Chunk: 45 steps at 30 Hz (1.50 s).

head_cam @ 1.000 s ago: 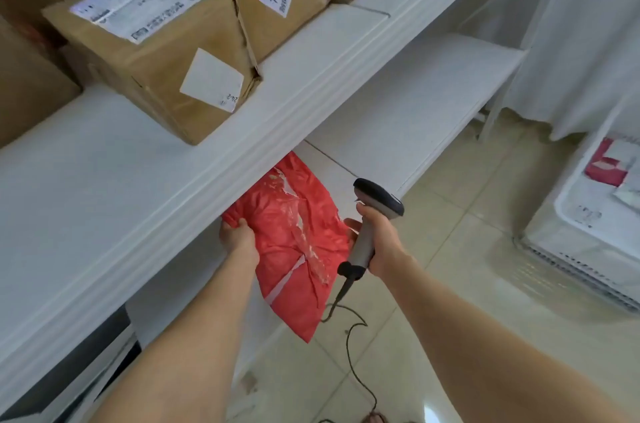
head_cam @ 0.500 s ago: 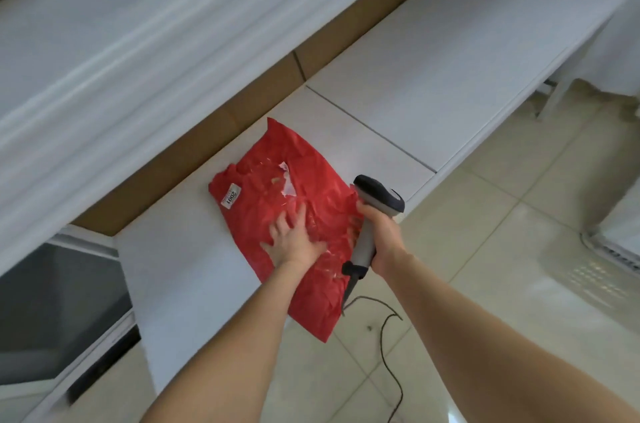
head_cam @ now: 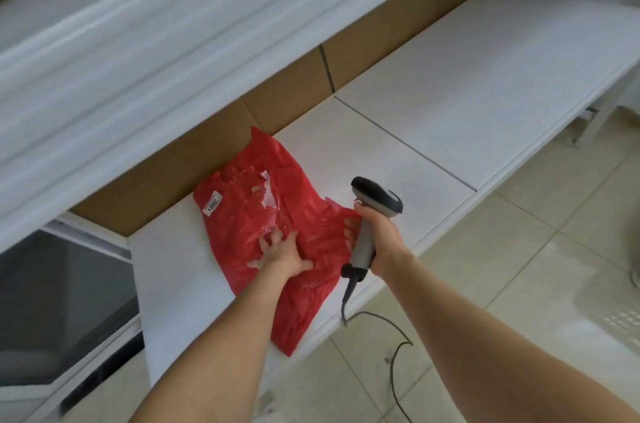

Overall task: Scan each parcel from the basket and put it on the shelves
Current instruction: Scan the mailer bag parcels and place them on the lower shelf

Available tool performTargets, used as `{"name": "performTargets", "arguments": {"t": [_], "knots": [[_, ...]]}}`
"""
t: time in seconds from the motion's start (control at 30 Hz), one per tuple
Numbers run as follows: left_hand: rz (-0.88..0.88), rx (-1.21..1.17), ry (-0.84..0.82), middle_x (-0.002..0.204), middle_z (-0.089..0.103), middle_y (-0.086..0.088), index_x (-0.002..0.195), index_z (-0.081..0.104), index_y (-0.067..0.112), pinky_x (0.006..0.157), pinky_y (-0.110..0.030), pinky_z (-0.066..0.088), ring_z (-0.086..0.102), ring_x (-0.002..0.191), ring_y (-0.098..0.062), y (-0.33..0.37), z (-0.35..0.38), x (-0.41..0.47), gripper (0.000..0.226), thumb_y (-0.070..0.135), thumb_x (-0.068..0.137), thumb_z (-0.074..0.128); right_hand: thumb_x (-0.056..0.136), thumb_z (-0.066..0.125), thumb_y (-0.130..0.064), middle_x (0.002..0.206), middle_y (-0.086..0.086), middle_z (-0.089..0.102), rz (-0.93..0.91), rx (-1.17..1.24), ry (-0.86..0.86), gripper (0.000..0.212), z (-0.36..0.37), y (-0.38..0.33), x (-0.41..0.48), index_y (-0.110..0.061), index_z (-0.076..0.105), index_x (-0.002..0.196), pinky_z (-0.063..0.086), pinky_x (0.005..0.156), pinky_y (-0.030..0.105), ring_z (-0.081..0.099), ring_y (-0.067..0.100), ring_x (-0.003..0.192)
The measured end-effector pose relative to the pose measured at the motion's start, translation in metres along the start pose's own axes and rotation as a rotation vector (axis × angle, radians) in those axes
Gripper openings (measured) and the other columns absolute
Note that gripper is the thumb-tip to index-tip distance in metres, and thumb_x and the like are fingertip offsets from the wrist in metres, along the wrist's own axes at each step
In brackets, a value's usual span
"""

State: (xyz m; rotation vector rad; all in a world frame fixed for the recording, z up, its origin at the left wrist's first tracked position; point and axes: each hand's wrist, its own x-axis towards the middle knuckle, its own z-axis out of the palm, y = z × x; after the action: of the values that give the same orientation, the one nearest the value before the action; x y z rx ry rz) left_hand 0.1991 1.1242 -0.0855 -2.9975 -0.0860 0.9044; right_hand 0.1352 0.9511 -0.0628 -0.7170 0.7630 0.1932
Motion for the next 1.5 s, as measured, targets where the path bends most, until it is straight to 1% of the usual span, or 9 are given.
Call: {"name": "performTargets", "arguments": {"t": [0.13,0.27,0.43,0.57,0.7,0.87,1.2,1.4,1.5], "knots": [[-0.05,0.001,-0.001,0.16,-0.009,-0.006,0.152,0.011,0.034,0.11,-0.066,0.018,-0.008,0.145,-0.039,-0.028,-0.011,0.015,0.092,0.046,0.081,0.069,0.087,0.069,-0.021,0.078,0.008,0.064,-0.012,-0.012,-0.081,0.014,0.013,0.005,0.004,-0.015,0.072,0.075,0.046,0.059,0.028,0.057,0.018,0.061],[-0.093,0.112,-0.013,0.159,-0.01,-0.016,0.153,0.011,0.027,0.116,-0.057,0.013,-0.007,0.146,-0.037,-0.048,-0.014,0.025,0.091,0.042,0.083,0.066,0.088,0.069,-0.028,0.091,0.007,0.069,-0.007,-0.05,-0.055,0.014,0.011,0.004,0.005,-0.017,0.065,0.097,0.05,0.069,0.03,0.062,0.019,0.073],[-0.217,0.219,-0.052,0.159,-0.009,-0.015,0.151,0.016,0.026,0.116,-0.058,0.016,-0.002,0.147,-0.036,-0.056,-0.015,0.03,0.073,0.027,0.089,0.055,0.088,0.069,-0.03,0.094,0.007,0.069,-0.018,-0.045,-0.039,0.014,0.001,0.001,0.005,-0.02,0.066,0.098,0.051,0.07,0.031,0.063,0.02,0.077],[-0.257,0.109,0.075,0.157,0.012,-0.01,0.148,0.027,0.01,0.112,-0.052,0.03,0.019,0.143,-0.036,-0.041,-0.021,0.025,0.062,0.017,0.091,0.05,0.088,0.069,-0.029,0.094,0.008,0.069,-0.02,-0.041,-0.029,0.014,-0.006,0.001,0.003,-0.02,0.066,0.097,0.051,0.067,0.032,0.063,0.02,0.076],[-0.142,0.044,0.184,0.148,0.026,-0.008,0.143,0.033,0.011,0.11,-0.048,0.029,0.032,0.137,-0.031,0.0,-0.042,0.009,0.057,0.02,0.09,0.05,0.087,0.07,-0.029,0.091,0.008,0.07,-0.022,-0.039,-0.008,0.012,-0.005,-0.003,-0.011,-0.02,0.066,0.095,0.051,0.065,0.031,0.063,0.02,0.073],[0.016,-0.043,0.267,0.142,0.032,-0.01,0.137,0.037,0.008,0.102,-0.039,0.039,0.036,0.133,-0.028,0.042,-0.063,-0.022,0.052,0.021,0.09,0.056,0.086,0.07,-0.029,0.093,0.007,0.07,-0.041,-0.015,0.023,0.013,-0.008,-0.019,-0.044,-0.021,0.067,0.096,0.051,0.066,0.031,0.064,0.021,0.077],[0.287,-0.048,0.203,0.146,0.028,-0.011,0.143,0.031,0.01,0.095,-0.037,0.046,0.043,0.125,-0.029,0.149,-0.109,-0.137,0.061,0.023,0.091,0.059,0.088,0.069,-0.028,0.1,0.008,0.069,-0.115,0.117,0.152,0.014,-0.042,-0.091,-0.162,-0.02,0.065,0.098,0.051,0.074,0.033,0.063,0.02,0.083],[0.459,0.008,0.123,0.152,0.02,-0.009,0.148,0.025,0.01,0.099,-0.038,0.043,0.04,0.13,-0.028,0.231,-0.13,-0.208,0.066,0.023,0.091,0.057,0.088,0.069,-0.024,0.084,0.008,0.067,-0.223,0.259,0.301,0.016,-0.095,-0.15,-0.244,-0.013,0.063,0.098,0.05,0.067,0.032,0.061,0.019,0.071],[0.559,0.048,0.12,0.151,0.022,-0.01,0.143,0.031,0.009,0.1,-0.039,0.04,0.037,0.132,-0.029,0.285,-0.134,-0.243,0.06,0.023,0.09,0.056,0.089,0.069,-0.026,0.081,0.007,0.067,-0.263,0.343,0.364,0.014,-0.133,-0.179,-0.278,-0.014,0.062,0.093,0.049,0.066,0.031,0.06,0.018,0.068]]}}
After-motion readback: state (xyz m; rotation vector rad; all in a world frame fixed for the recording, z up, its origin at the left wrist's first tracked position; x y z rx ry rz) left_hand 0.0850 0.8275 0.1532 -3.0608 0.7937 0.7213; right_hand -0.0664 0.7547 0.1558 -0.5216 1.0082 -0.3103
